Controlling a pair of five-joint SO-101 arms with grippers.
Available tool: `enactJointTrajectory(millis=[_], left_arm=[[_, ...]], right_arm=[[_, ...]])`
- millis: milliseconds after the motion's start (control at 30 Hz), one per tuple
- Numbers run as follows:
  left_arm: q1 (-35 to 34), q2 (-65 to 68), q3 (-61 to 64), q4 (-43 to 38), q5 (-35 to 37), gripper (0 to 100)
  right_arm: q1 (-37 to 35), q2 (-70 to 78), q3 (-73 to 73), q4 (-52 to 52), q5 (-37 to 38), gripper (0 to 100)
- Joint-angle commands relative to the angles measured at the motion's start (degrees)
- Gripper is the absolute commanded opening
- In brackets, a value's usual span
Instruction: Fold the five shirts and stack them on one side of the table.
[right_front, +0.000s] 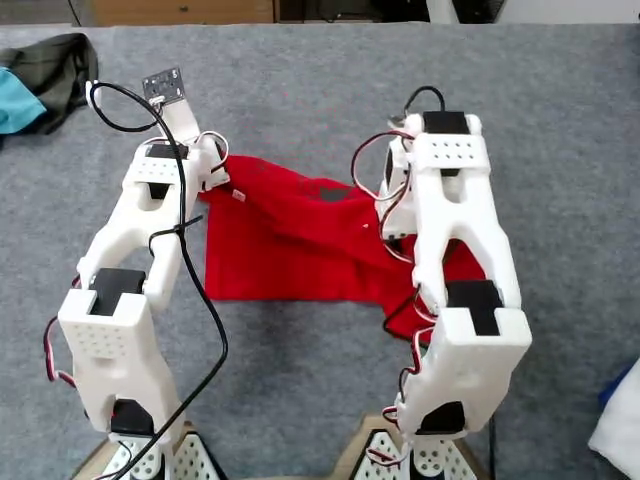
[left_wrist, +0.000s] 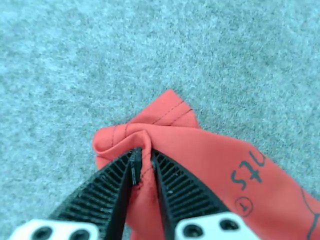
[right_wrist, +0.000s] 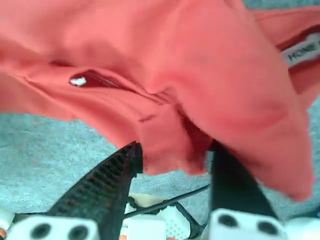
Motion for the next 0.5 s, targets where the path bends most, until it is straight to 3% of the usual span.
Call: enactJointTrajectory(millis=[0,467], left_arm=[[0.35,-1.01,-1.32,0.62,-0.26,2],[0.35,-1.01,-1.32,0.62,-0.26,2]], right_arm=[[-1.27,-4.44,-5.41,1.41,-0.18,25.6],[-4.00,-4.97,-21.41,1.32,-0.26,25.6]])
